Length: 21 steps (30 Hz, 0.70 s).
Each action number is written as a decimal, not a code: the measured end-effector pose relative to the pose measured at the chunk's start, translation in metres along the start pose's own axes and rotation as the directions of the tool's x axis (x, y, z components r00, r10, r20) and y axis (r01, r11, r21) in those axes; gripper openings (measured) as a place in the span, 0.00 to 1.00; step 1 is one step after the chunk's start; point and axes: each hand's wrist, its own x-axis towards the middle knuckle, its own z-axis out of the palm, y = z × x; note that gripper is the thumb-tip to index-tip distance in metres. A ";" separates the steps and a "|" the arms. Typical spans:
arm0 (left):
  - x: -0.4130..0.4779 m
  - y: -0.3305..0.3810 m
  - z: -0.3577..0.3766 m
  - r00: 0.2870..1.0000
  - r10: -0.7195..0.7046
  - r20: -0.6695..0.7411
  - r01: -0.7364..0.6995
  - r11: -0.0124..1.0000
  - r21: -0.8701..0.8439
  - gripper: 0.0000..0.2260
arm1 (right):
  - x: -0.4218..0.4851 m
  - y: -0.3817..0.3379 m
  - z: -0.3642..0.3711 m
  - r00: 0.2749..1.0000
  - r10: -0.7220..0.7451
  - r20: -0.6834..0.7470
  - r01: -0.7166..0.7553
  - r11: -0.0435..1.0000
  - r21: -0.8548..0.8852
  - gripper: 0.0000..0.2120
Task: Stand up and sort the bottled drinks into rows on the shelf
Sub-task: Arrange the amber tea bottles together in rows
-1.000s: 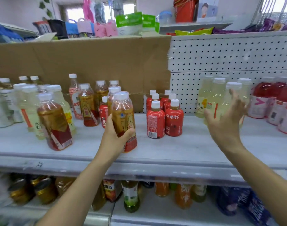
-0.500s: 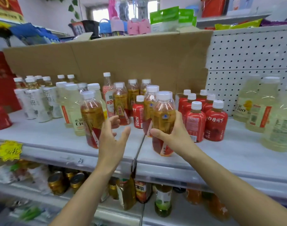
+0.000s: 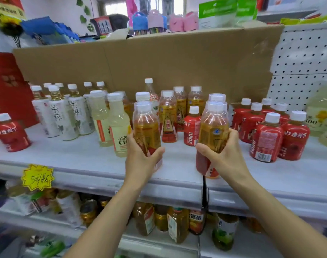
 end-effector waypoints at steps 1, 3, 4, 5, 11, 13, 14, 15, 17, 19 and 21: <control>0.000 -0.001 -0.001 1.000 0.011 0.013 -0.011 1.000 -0.009 0.39 | -0.001 -0.002 0.004 1.000 -0.003 -0.005 0.003 1.000 -0.001 0.33; 0.000 0.001 -0.005 0.999 0.018 0.047 -0.016 0.999 -0.047 0.38 | -0.002 -0.005 0.010 1.000 -0.013 -0.012 0.013 1.000 -0.002 0.32; 0.000 0.002 -0.007 0.998 0.019 0.061 -0.015 0.998 -0.061 0.38 | -0.003 -0.007 0.013 1.000 -0.018 -0.010 0.018 1.000 -0.003 0.32; -0.001 0.003 -0.010 0.997 0.024 0.073 -0.019 0.997 -0.070 0.37 | -0.004 -0.009 0.016 1.000 -0.024 -0.004 0.024 1.000 -0.009 0.31; -0.016 0.021 -0.029 0.997 0.043 0.067 -0.034 0.991 -0.129 0.36 | -0.016 -0.027 0.022 0.992 -0.108 0.066 0.111 0.993 -0.038 0.30; -0.026 0.029 -0.035 0.998 0.029 0.059 -0.018 0.984 -0.175 0.34 | -0.022 -0.036 0.023 0.988 -0.129 0.081 0.131 0.991 -0.022 0.30; -0.032 0.032 -0.038 0.998 0.023 0.054 -0.012 0.980 -0.201 0.33 | -0.025 -0.040 0.024 0.987 -0.138 0.083 0.141 0.990 -0.022 0.30; -0.037 0.034 -0.042 0.999 0.015 0.049 -0.003 0.975 -0.224 0.32 | -0.029 -0.044 0.025 0.985 -0.147 0.086 0.149 0.989 -0.021 0.29; -0.046 0.034 -0.051 0.999 -0.003 0.043 0.014 0.969 -0.245 0.31 | -0.036 -0.052 0.029 0.982 -0.158 0.100 0.159 0.987 0.000 0.26; -0.054 0.031 -0.062 0.999 -0.027 0.029 0.033 0.966 -0.256 0.30 | -0.042 -0.058 0.035 0.980 -0.162 0.113 0.159 0.987 0.030 0.24; -0.060 0.026 -0.075 0.997 -0.077 0.017 0.079 0.961 -0.264 0.26 | -0.048 -0.064 0.042 0.981 -0.154 0.118 0.145 0.986 0.077 0.22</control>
